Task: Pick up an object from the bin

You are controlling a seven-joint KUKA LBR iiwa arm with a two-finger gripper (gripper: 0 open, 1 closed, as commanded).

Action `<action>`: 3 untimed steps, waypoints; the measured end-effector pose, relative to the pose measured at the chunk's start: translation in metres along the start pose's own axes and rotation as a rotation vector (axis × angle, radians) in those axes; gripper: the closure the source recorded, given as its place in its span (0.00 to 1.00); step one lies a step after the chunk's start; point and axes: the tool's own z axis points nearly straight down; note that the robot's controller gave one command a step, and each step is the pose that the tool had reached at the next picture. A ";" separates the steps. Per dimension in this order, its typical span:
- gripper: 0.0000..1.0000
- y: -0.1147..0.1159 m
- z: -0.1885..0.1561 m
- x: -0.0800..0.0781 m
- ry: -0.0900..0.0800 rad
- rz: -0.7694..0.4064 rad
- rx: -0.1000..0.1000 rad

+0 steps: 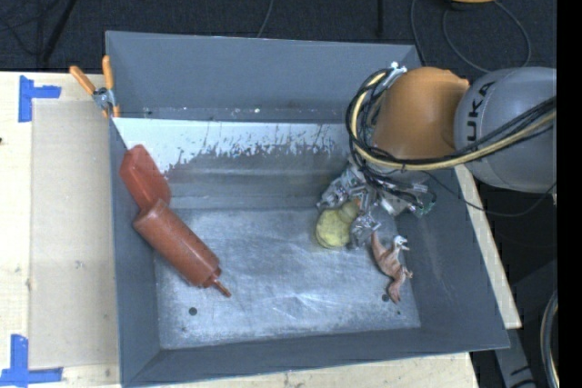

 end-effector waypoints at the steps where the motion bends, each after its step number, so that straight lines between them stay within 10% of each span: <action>1: 1.00 0.000 -0.002 -0.001 0.008 0.004 -0.006; 3: 1.00 -0.001 -0.102 -0.004 0.006 0.008 -0.002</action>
Offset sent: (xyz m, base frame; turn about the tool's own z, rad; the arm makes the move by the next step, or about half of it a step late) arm 0.0000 0.0000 0.0526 0.0000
